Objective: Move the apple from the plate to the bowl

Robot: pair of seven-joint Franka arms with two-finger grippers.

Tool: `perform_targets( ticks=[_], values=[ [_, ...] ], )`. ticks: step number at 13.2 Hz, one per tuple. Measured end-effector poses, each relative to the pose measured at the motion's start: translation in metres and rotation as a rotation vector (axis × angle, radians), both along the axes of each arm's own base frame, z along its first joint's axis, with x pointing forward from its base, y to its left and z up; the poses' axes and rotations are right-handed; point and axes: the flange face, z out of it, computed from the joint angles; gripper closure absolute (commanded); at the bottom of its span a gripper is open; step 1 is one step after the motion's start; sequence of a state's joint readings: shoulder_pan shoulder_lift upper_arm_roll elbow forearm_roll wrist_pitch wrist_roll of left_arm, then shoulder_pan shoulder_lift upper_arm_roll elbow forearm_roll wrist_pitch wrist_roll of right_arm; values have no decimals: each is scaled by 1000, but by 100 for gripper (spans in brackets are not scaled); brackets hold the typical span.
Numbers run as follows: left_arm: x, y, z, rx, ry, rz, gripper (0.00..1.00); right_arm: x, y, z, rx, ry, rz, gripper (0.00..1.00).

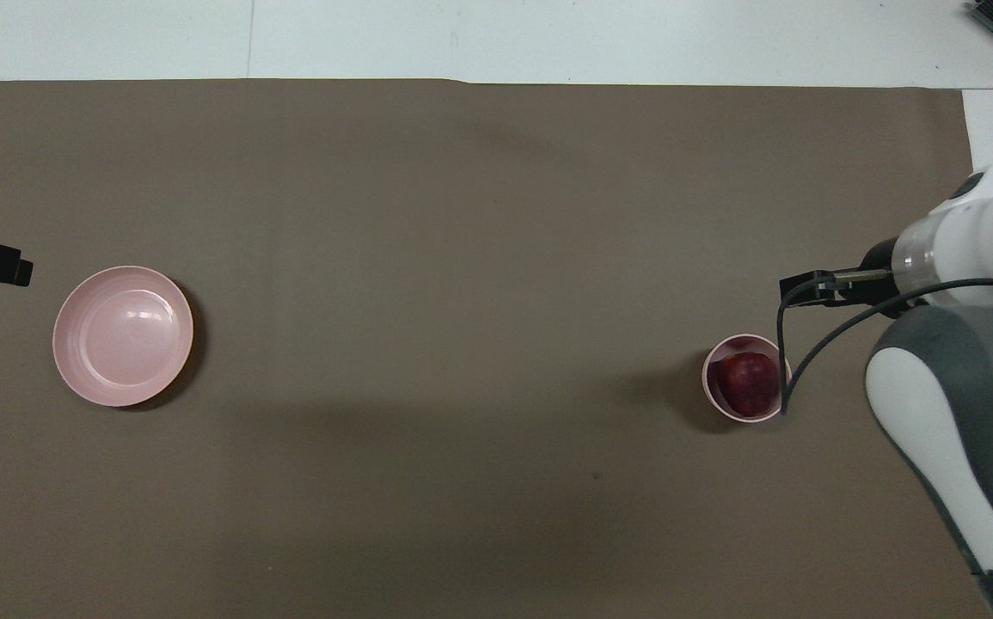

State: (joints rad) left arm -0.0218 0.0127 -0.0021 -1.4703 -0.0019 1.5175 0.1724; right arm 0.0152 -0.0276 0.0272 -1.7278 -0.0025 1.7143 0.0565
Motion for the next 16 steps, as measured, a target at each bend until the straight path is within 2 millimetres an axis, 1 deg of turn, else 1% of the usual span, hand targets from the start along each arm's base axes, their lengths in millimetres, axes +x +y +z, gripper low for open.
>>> perform_targets(
  ticks=[2, 3, 4, 8, 16],
  values=[
    [0, 0, 0, 0, 0, 0, 0, -5, -1, 30, 0, 11, -34, 0],
    [0, 0, 0, 0, 0, 0, 0, -7, -1, 41, 0, 8, -45, 0],
    [0, 0, 0, 0, 0, 0, 0, -7, -2, 46, 0, 3, -50, 0],
    [0, 0, 0, 0, 0, 0, 0, -7, -8, 46, 0, 5, -62, 0],
    [0, 0, 0, 0, 0, 0, 0, -6, -13, 46, 0, 7, -71, 0]
  ],
)
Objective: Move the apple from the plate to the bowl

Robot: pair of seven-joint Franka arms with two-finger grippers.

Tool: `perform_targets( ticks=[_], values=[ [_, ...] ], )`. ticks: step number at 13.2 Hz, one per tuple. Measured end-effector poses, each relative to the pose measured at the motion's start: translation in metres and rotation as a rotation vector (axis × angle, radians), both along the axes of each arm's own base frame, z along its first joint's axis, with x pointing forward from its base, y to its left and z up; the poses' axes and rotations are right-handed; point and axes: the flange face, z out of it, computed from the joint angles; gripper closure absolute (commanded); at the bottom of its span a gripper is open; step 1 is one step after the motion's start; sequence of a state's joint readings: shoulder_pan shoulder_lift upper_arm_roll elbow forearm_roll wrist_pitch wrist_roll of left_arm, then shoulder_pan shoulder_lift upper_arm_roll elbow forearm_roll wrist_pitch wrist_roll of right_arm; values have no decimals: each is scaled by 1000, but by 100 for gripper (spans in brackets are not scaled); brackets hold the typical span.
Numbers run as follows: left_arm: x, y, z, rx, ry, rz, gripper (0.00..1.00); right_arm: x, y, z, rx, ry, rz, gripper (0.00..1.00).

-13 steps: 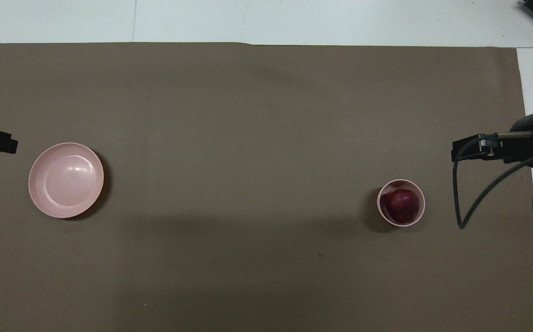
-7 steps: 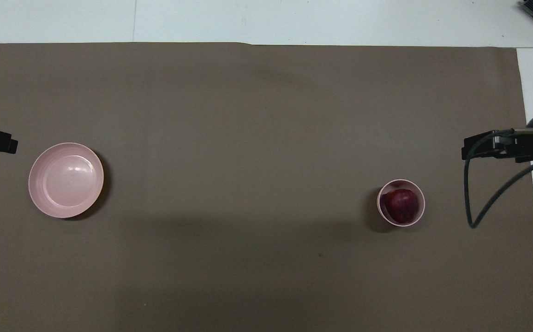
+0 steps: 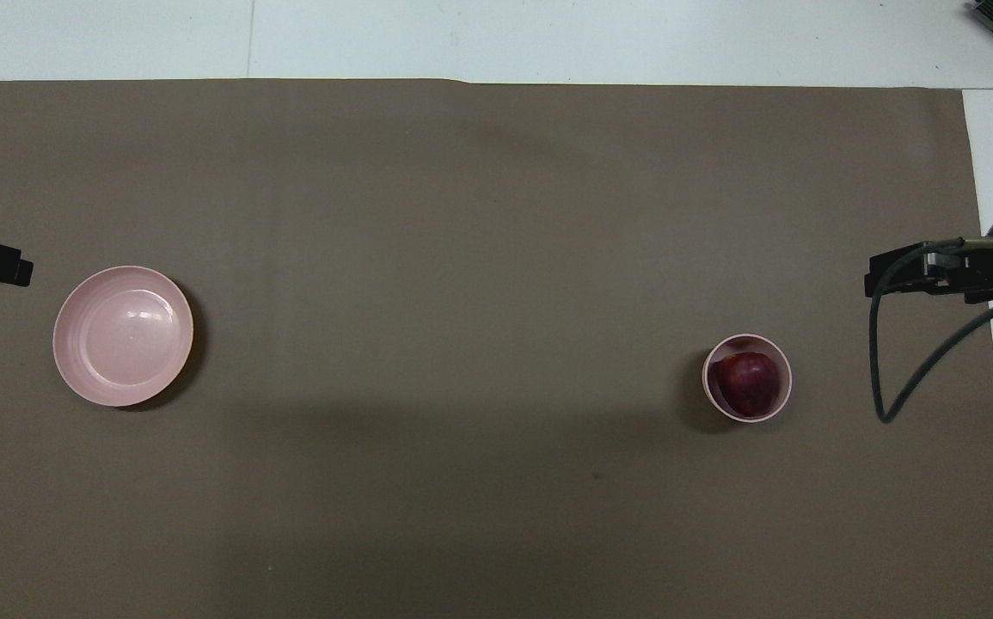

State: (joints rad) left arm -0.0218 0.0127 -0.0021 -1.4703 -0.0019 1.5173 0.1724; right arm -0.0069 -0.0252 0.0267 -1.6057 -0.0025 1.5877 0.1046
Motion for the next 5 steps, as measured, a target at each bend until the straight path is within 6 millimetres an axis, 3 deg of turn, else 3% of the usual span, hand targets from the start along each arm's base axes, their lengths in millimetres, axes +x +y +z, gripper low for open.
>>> perform_targets(
  ticks=[5],
  values=[
    [0, 0, 0, 0, 0, 0, 0, 0, -11, -1, 0, 5, -20, 0]
  ],
)
